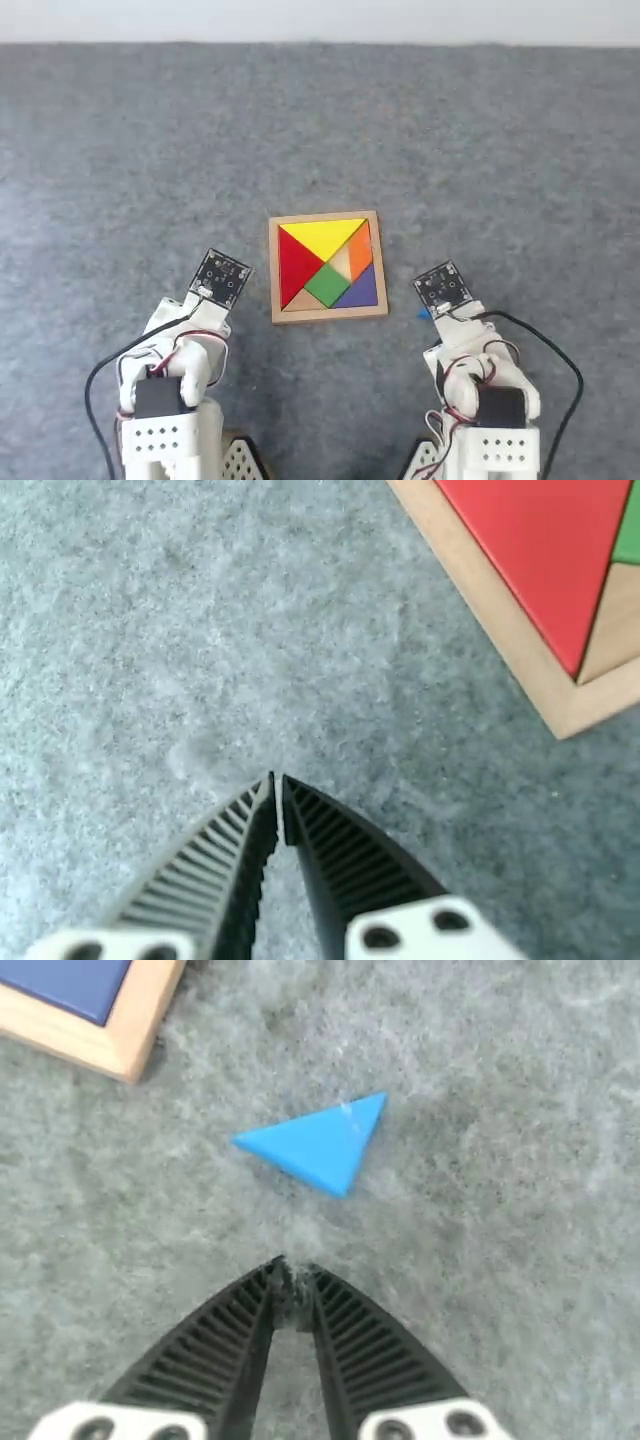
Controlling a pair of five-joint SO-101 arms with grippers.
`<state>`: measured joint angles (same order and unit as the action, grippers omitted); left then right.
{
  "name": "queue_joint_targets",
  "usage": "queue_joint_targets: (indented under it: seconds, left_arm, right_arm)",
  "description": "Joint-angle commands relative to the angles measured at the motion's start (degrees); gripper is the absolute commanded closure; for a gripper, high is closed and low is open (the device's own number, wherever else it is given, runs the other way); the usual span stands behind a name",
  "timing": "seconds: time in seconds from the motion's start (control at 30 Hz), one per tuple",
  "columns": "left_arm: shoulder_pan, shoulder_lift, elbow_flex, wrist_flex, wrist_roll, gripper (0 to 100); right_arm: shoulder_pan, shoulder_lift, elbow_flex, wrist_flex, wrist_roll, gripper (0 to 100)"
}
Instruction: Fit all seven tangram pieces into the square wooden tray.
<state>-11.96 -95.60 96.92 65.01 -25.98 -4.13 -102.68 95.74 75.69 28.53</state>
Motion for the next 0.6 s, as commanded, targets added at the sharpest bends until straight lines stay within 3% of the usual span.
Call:
queue_joint_targets:
  seconds: [0.0,0.13,0.23,0.43,0.57]
  left_arm:
    - [-0.79,-0.26,-0.13,-1.14,0.44,99]
    - [-4.84,-0.26,-0.13,-1.14,0.44,99]
    - [-6.33,-0.26,-0.13,-1.14,0.53,99]
    - [-7.12,-0.26,-0.13,-1.14,0.7,99]
    - [-6.95,-0.26,-0.13,-1.32,0.7,99]
  right_arm:
    - [-4.88,-1.19,0.7,0.04,0.35,99.0]
    - [-9.63,-1.1,0.7,0.04,0.79,99.1]
    - [-6.99,-1.19,0.62,-0.66,0.79,99.1]
    - [7.43,-1.01,-5.27,-1.36,0.09,99.0]
    - [17.71,-0.92,-8.09,-0.57,-8.35,99.0]
